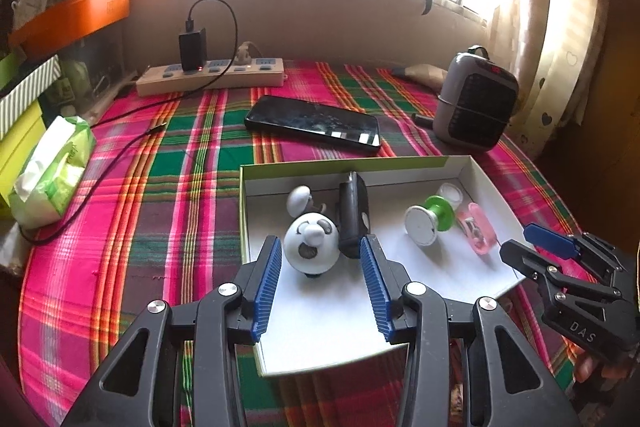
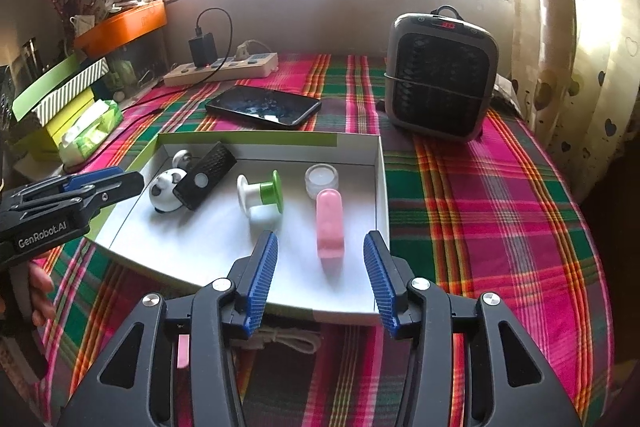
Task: Organize objects
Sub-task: 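Open left tool releasing white toy while right tool releases pink case, then withdraw both tools up and away from the green box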
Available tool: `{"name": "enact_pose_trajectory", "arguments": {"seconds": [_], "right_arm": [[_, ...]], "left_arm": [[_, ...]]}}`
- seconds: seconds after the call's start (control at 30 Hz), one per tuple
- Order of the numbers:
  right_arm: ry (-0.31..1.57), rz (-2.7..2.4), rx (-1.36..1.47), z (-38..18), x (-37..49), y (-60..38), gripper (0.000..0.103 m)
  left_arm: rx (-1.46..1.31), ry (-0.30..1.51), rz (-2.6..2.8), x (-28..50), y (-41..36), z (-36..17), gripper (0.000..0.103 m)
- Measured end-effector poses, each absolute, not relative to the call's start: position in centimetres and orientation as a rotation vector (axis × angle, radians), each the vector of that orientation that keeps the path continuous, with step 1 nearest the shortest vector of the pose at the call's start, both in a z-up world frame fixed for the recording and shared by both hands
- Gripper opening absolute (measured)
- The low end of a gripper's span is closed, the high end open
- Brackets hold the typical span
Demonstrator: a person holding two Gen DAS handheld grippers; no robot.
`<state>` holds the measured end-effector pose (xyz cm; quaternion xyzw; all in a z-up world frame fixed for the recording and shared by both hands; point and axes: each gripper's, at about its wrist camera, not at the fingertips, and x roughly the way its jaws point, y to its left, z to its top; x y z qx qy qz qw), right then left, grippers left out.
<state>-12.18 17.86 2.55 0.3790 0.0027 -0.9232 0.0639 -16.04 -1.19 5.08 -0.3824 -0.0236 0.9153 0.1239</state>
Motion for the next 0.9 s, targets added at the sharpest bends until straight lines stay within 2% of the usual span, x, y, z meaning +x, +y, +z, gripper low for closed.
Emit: {"name": "enact_pose_trajectory", "arguments": {"seconds": [0.4, 0.9], "right_arm": [[-0.015, -2.795, 1.113, 3.0, -9.5, 17.8, 0.046], [-0.029, -2.784, 1.122, 2.2, -6.5, 17.7, 0.046]], "left_arm": [[-1.064, 0.05, 2.741, -12.7, -0.1, 5.7, 0.04], [-1.051, 0.039, 2.715, -8.7, 0.9, 5.7, 0.04]]}}
